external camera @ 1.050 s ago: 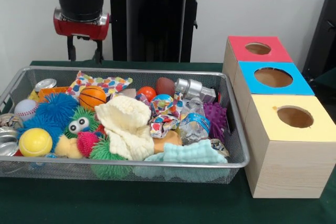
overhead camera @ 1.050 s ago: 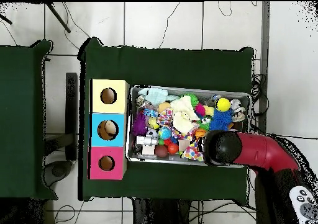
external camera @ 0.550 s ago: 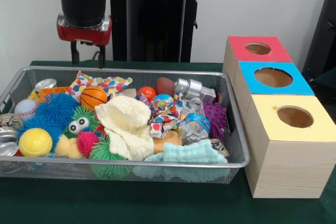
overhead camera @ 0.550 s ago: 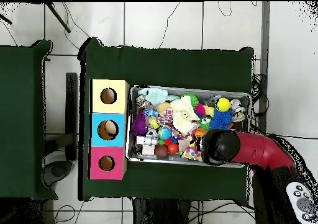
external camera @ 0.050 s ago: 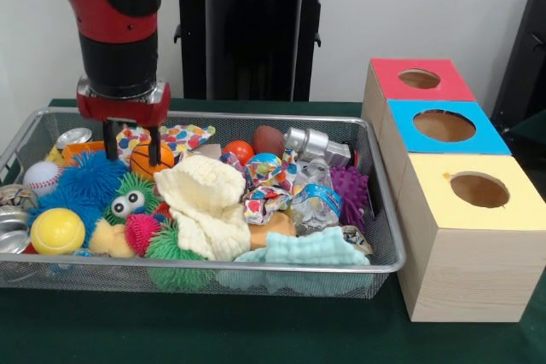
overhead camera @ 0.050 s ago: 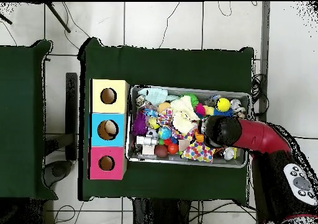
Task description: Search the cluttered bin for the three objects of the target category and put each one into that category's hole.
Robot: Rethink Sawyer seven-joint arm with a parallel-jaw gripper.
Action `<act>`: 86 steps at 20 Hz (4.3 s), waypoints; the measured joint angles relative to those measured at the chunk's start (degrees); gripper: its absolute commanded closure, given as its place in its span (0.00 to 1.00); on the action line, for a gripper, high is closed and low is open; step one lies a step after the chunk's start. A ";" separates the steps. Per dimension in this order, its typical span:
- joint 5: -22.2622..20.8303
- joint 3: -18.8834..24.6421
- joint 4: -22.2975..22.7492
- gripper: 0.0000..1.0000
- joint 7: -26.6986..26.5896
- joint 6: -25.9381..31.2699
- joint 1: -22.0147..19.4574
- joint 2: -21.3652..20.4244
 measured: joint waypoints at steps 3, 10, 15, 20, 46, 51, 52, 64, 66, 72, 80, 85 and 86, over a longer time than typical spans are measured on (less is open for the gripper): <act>1.25 0.00 -1.74 0.00 0.00 -0.14 0.11 1.37; 4.73 -1.08 -3.39 0.00 0.47 -1.52 1.51 2.56; 10.13 -5.83 -3.69 0.00 5.20 -4.47 4.96 4.34; 16.18 -10.96 -3.61 0.00 13.58 -7.24 8.36 6.55; 36.26 -28.85 -19.82 0.00 40.28 6.62 12.48 18.74; 36.63 -31.36 -23.04 0.00 40.84 9.74 14.98 19.11; 36.63 -31.93 -23.55 0.00 40.94 9.75 15.57 19.06; 36.91 -36.89 -27.76 0.00 42.22 9.76 20.04 18.21; 37.28 -37.56 -28.16 0.00 42.45 9.76 20.79 17.95; 38.17 -37.68 -28.16 0.00 42.55 9.77 22.29 17.59; 39.05 -37.68 -27.25 0.00 42.55 8.70 23.70 17.52; 39.25 -37.68 -25.86 0.00 42.55 6.17 23.69 17.57; 39.25 -37.68 -25.70 0.00 42.55 5.81 23.69 17.58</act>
